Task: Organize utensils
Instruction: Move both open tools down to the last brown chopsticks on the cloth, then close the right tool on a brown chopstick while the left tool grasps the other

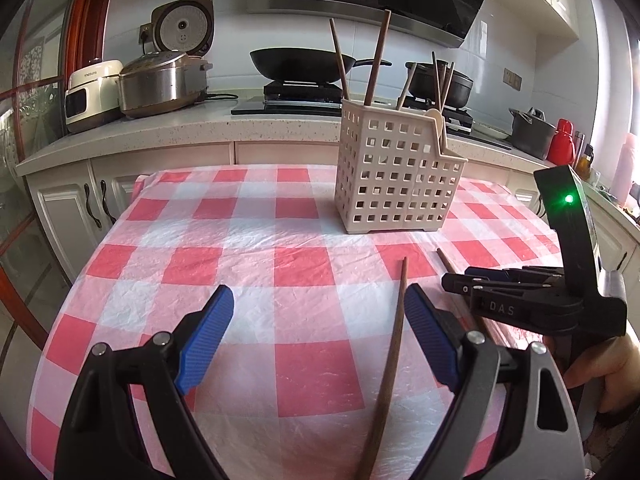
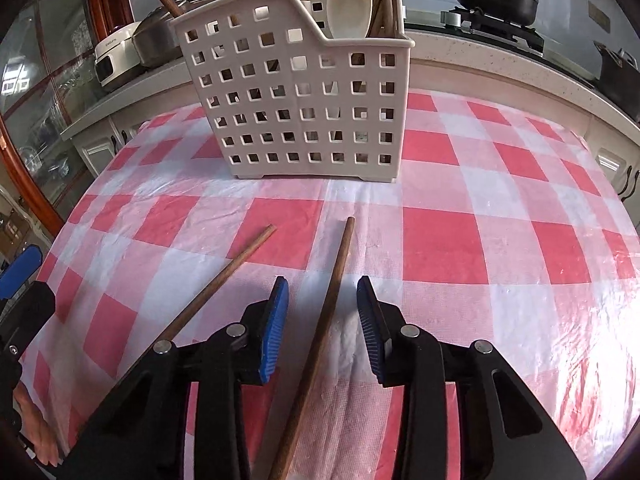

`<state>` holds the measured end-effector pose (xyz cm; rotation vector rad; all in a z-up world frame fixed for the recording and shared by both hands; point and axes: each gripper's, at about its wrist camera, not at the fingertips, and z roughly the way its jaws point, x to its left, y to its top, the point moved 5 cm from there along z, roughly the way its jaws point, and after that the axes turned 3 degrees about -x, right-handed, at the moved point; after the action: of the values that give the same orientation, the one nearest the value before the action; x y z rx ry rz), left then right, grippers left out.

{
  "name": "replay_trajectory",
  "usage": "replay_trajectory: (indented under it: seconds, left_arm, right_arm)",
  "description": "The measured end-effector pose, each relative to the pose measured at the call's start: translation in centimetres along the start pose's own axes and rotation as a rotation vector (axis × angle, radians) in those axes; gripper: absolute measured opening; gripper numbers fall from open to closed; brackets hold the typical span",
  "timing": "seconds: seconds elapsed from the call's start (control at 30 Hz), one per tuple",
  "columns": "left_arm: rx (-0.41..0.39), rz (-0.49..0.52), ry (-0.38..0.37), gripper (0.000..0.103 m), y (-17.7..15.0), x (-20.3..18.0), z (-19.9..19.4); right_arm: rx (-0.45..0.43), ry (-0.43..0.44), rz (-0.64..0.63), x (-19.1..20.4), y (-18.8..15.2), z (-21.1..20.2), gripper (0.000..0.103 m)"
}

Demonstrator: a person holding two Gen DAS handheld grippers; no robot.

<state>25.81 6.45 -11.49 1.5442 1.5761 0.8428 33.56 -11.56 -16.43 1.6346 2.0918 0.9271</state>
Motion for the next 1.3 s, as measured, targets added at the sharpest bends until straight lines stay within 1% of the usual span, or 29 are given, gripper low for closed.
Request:
replay_trajectory:
  seconds: [0.03, 0.1, 0.17, 0.27, 0.4, 0.53, 0.73, 0.87, 0.97, 1.0, 1.03, 1.1, 1.2, 1.3]
  left_arm:
    - [0.004, 0.0, 0.0, 0.084, -0.1, 0.0, 0.1]
    - [0.012, 0.004, 0.002, 0.084, -0.2, -0.1, 0.3]
    - [0.019, 0.012, 0.003, 0.084, -0.3, -0.3, 0.4]
    - [0.029, 0.032, 0.014, 0.084, -0.3, -0.7, 0.6]
    - [0.051, 0.05, 0.013, 0.084, -0.3, -1.2, 1.0]
    - [0.076, 0.064, 0.001, 0.084, -0.4, -2.1, 1.7]
    - [0.099, 0.083, -0.008, 0.084, -0.5, -3.9, 3.0]
    - [0.134, 0.108, 0.012, 0.084, -0.5, -5.5, 4.2]
    - [0.157, 0.146, 0.033, 0.083, -0.4, -6.5, 5.5]
    - [0.168, 0.16, 0.039, 0.075, -0.5, -6.8, 5.9]
    - [0.189, 0.174, 0.039, 0.065, -0.6, -7.1, 6.6]
    - [0.226, 0.185, 0.039, 0.057, -0.9, -7.4, 7.6]
    - [0.265, 0.199, 0.044, 0.05, -1.2, -7.6, 9.0]
    - [0.289, 0.212, 0.041, 0.047, -1.4, -7.7, 9.7]
  right_arm:
    - [0.001, -0.01, -0.002, -0.1, 0.0, 0.0, 0.029]
    - [0.006, -0.051, -0.028, 0.0, -0.1, 0.0, 0.019]
    - [0.007, -0.076, -0.057, 0.2, -0.3, 0.0, 0.016]
    - [0.007, -0.08, -0.055, -0.1, -0.4, -0.2, 0.009]
    - [0.004, -0.062, -0.031, -0.8, -0.8, -0.6, 0.007]
    - [-0.005, -0.031, 0.021, -2.1, -1.3, -1.4, 0.006]
    - [-0.037, -0.035, 0.034, -3.4, -1.7, -2.6, 0.006]
    - [-0.054, -0.02, 0.042, -4.0, -1.9, -3.6, 0.006]
    - [-0.068, -0.002, 0.044, -4.1, -1.9, -4.4, 0.006]
    - [-0.071, 0.004, 0.042, -4.1, -1.8, -4.5, 0.006]
    - [-0.076, 0.012, 0.041, -4.1, -1.8, -4.8, 0.006]
    - [-0.081, 0.019, 0.039, -4.2, -1.8, -5.0, 0.006]
    - [-0.084, 0.034, 0.048, -4.4, -1.9, -5.1, 0.006]
    - [-0.083, 0.044, 0.058, -4.7, -2.1, -5.0, 0.006]
